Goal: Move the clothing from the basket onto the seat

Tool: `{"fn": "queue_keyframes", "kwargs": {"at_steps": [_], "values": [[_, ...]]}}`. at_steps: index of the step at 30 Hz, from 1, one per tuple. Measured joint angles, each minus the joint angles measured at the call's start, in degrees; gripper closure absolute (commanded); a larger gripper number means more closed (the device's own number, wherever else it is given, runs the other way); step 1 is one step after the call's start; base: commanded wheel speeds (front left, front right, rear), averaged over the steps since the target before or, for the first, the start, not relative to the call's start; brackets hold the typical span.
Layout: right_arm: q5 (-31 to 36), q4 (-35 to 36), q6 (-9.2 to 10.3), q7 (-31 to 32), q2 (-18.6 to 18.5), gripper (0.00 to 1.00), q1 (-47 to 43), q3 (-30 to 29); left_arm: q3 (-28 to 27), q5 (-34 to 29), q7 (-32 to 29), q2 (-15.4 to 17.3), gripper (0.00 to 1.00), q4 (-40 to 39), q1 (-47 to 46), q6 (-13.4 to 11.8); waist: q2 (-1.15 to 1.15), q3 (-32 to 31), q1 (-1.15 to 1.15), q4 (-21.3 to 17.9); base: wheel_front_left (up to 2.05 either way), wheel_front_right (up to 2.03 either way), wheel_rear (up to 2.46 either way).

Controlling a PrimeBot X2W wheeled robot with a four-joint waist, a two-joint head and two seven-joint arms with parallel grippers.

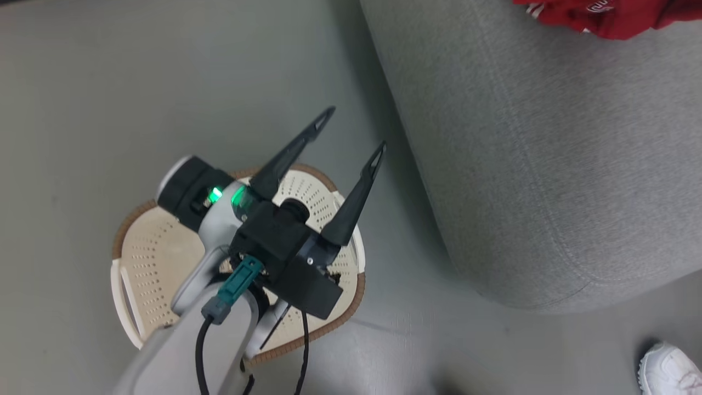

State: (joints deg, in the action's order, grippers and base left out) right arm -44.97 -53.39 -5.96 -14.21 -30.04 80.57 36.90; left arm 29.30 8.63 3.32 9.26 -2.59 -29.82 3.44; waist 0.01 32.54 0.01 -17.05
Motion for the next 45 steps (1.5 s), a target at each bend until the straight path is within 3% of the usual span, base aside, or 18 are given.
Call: {"fn": "queue_keyframes", "kwargs": {"at_steps": [7, 16, 17, 18, 19, 20, 33, 45], "values": [[0.0, -5.3, 0.90, -0.1, 2.0, 1.00, -1.5, 0.5, -0.5, -1.7, -0.2, 0.5, 0.00, -1.2, -3.9, 0.1, 0.00, 6.5, 0.00, 0.3, 0.00, 0.00, 0.00], [-0.3, -9.1, 0.90, -0.4, 3.6, 1.00, -3.7, -0.1, -0.8, -2.1, -0.1, 1.4, 0.00, -1.0, -4.0, 0.1, 0.00, 9.9, -0.01, 0.6, 0.00, 0.00, 0.00], [-0.3, -9.5, 0.90, -0.4, 3.9, 0.88, -3.7, -0.2, -0.9, -2.1, 0.1, 1.5, 0.00, -0.8, -4.0, 0.1, -0.01, 9.9, -0.01, 0.6, 0.00, 0.00, 0.00], [-0.5, -9.7, 0.90, -0.5, 4.3, 0.66, -3.7, -0.6, -1.1, -2.1, 0.4, 1.7, 0.00, -0.6, -4.0, 0.1, 0.00, 9.9, 0.00, 0.5, 0.00, 0.00, 0.00], [-1.0, -9.8, 0.88, -0.5, 4.7, 0.25, -3.7, -0.8, -1.2, -2.1, 0.4, 1.8, 0.00, -0.4, -4.0, 0.1, 0.00, 9.7, 0.00, 0.4, 0.00, 0.00, 0.00], [-1.2, -9.8, 0.83, -0.5, 5.0, 0.00, -3.8, -0.8, -1.4, -2.1, 0.6, 1.9, 0.00, -0.3, -4.0, 0.1, -0.01, 9.6, -0.01, 0.4, 0.00, 0.00, 0.00], [0.8, -6.3, -0.13, -0.5, 5.1, 0.00, -10.6, -1.3, -3.0, 1.0, 2.9, 1.3, 0.00, 4.2, -2.7, -0.1, -0.02, 5.0, -0.02, -1.1, 0.00, 0.00, 0.00], [4.4, -0.4, -0.42, -0.5, 6.2, 0.00, -19.3, -0.5, -6.4, 3.4, 5.3, -1.2, 0.00, 11.7, -0.4, -2.9, -0.02, -3.7, -0.02, -1.2, 0.00, 0.00, 0.00]]}}
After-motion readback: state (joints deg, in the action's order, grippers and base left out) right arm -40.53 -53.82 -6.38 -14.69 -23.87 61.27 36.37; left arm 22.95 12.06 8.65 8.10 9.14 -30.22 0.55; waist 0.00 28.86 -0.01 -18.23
